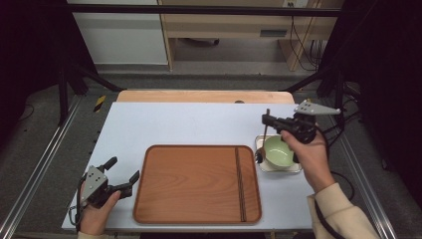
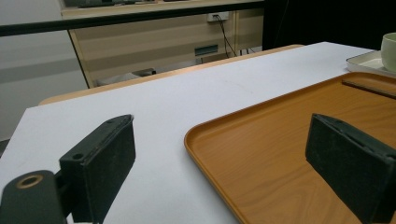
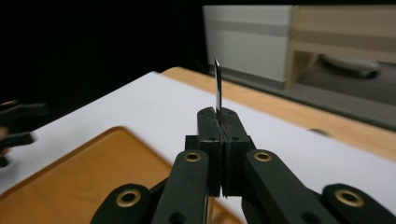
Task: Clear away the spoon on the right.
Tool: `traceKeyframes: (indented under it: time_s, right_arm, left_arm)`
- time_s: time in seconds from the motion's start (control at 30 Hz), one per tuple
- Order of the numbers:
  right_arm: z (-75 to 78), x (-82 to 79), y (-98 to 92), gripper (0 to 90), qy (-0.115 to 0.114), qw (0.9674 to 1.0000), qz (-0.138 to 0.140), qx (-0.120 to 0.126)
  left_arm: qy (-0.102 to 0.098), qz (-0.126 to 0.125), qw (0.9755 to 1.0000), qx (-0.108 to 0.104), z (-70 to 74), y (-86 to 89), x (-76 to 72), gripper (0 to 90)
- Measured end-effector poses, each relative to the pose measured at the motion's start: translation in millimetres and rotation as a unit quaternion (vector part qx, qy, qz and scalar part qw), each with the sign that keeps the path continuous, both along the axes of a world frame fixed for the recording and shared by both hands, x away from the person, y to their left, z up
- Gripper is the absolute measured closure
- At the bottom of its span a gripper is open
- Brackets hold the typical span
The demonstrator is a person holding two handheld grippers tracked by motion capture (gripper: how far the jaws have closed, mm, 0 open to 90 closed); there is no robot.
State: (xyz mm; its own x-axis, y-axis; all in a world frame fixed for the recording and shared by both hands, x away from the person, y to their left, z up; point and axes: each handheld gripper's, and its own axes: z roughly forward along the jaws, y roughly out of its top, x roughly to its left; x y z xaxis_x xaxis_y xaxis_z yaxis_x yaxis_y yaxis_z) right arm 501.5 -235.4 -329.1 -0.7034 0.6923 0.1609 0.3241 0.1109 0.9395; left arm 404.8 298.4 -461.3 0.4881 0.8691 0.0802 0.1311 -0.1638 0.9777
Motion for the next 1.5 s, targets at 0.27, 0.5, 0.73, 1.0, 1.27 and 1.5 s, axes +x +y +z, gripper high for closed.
traceKeyframes:
  time_s: [0.27, 0.5, 0.73, 1.0, 1.27, 1.5]
  right_arm:
    - [-35.9, -20.1, 49.6, 89.5, 0.043, 0.9967, 0.068, 0.009]
    - [-63.7, -31.5, 71.0, 89.5, 0.087, 0.9913, 0.096, 0.024]
    - [-85.8, -37.9, 79.9, 89.1, 0.122, 0.9862, 0.11, 0.022]
    - [-94.0, -31.2, 83.0, 81.0, 0.129, 0.9875, 0.081, -0.04]
    - [-104.9, -25.5, 96.1, 75.6, 0.136, 0.9817, 0.065, -0.117]
    - [-110.8, -22.2, 101.4, 72.9, 0.138, 0.9779, 0.061, -0.145]
  left_arm:
    - [0.001, 0.001, 1.0, 0.0, -1.3, 0.3, 0.4, 8.0]
    - [0.002, 0.001, 1.0, -0.001, -1.6, 0.2, 0.5, 8.0]
    - [0.002, -0.001, 1.0, 0.0, -2.3, -1.1, 0.8, 8.0]
    - [0.005, -0.002, 1.0, 0.001, -3.7, -1.4, 1.7, 8.0]
    - [0.005, -0.001, 1.0, 0.001, -3.8, -0.3, 1.8, 8.0]
    - [0.004, 0.0, 1.0, 0.002, -3.7, 0.3, 2.0, 8.0]
